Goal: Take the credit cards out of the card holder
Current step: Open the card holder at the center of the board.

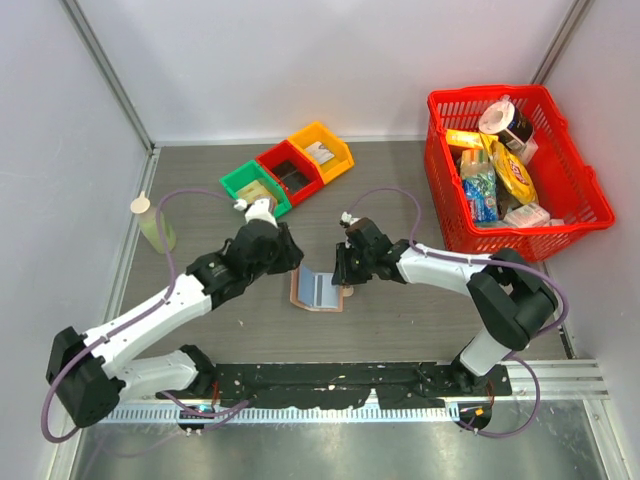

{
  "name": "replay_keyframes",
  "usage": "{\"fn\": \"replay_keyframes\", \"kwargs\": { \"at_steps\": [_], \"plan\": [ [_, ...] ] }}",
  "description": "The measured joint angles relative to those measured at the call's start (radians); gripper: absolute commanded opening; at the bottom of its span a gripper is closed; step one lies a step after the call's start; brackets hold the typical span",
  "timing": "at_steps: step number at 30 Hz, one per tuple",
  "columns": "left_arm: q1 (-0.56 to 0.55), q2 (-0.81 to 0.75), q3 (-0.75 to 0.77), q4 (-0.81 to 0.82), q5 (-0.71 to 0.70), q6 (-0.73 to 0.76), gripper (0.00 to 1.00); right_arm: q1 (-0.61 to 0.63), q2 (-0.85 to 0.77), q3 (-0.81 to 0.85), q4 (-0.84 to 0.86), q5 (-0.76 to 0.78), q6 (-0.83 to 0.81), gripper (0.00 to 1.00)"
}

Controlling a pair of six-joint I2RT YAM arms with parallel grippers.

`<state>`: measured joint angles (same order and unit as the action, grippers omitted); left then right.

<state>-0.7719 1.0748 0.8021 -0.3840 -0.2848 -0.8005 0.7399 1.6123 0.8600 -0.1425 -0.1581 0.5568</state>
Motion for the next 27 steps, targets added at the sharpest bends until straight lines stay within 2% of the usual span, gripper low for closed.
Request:
{"fn": "replay_keyframes", "kwargs": {
  "at_steps": [4,10,16,23,27],
  "plan": [
    [-0.021,0.092,0.109,0.059,0.113,0.004,0.37,0.000,0.000,0.029,-0.036,0.027,-0.014,0.30],
    [-0.070,0.274,0.098,0.130,0.208,0.001,0.26,0.000,0.018,0.077,-0.079,0.064,-0.033,0.30],
    [-0.069,0.324,0.000,0.140,0.181,0.000,0.21,0.000,0.044,0.093,-0.113,0.082,-0.040,0.31],
    [-0.069,0.324,-0.065,0.134,0.111,0.001,0.16,0.000,0.044,0.097,-0.143,0.085,-0.051,0.46],
    [-0.069,0.324,-0.087,0.133,0.092,0.001,0.14,0.000,0.047,0.129,-0.175,0.086,-0.072,0.51]
  ]
}}
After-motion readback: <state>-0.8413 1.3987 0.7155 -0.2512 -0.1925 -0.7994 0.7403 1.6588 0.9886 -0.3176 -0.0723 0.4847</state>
